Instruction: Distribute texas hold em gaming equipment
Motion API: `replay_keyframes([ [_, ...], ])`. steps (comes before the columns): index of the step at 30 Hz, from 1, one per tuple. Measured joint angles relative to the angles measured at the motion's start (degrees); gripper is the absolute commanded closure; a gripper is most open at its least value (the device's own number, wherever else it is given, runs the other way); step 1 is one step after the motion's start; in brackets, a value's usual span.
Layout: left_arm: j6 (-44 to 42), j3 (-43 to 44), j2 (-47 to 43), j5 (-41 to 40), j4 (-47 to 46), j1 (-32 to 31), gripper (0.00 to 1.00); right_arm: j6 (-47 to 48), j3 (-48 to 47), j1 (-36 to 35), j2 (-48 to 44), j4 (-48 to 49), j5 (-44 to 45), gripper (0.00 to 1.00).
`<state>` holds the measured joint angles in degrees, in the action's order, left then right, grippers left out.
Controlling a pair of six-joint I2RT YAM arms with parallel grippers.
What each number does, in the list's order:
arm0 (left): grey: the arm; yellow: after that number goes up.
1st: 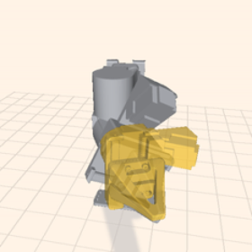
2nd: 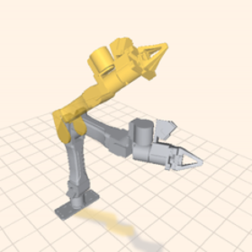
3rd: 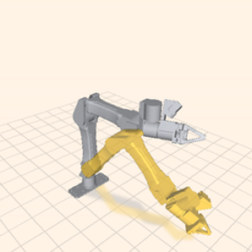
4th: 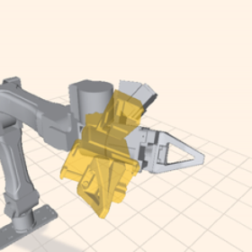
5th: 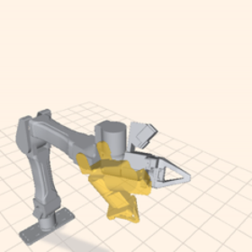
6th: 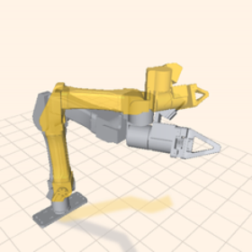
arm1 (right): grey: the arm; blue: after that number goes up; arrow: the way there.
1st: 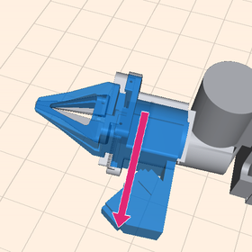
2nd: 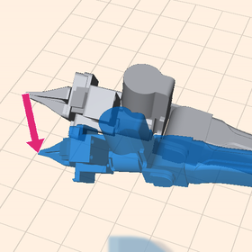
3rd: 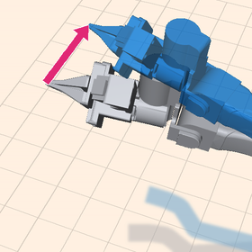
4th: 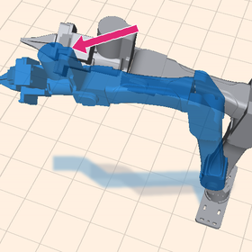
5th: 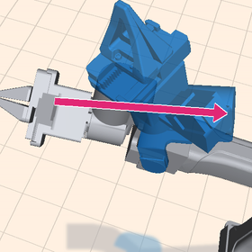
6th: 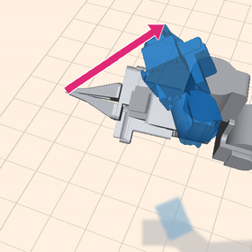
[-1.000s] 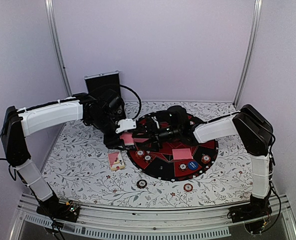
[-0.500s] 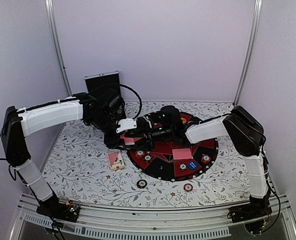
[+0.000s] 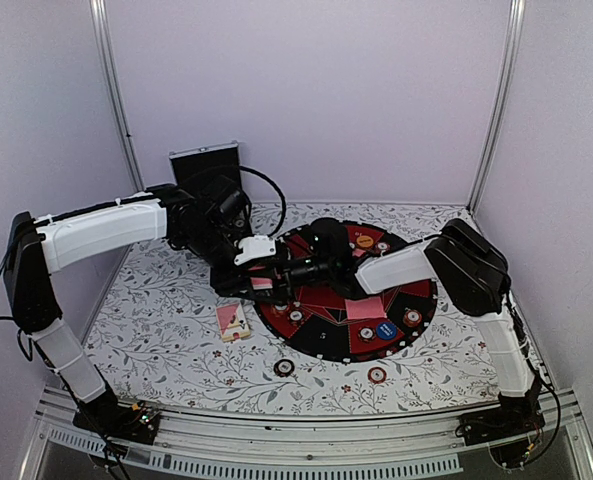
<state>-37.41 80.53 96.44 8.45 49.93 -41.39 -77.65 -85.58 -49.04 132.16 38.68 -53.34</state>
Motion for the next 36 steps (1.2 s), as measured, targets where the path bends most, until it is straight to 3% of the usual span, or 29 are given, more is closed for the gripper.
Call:
replay_keyframes([
  [9, 0.0, 0.0, 0.0, 0.0, 0.1, 0.0, 1.0, -3.7, -0.4, -0.4, 1.5, 4.3, -0.1, 0.38],
  [18, 0.0, 0.0, 0.0, -0.1, 0.6, -0.3, 1.0, -3.0, 3.4, 0.7, -0.1, 6.8, 0.6, 0.4],
  [27, -0.1, 0.0, 0.0, -0.2, 0.3, -0.3, 1.0, -0.1, 5.7, 1.9, -2.8, 5.0, 0.8, 0.53],
  [36, -0.3, -0.3, 0.0, -0.6, 0.2, -0.3, 1.0, 1.6, 8.6, 3.2, -5.5, 3.5, 0.6, 0.57],
])
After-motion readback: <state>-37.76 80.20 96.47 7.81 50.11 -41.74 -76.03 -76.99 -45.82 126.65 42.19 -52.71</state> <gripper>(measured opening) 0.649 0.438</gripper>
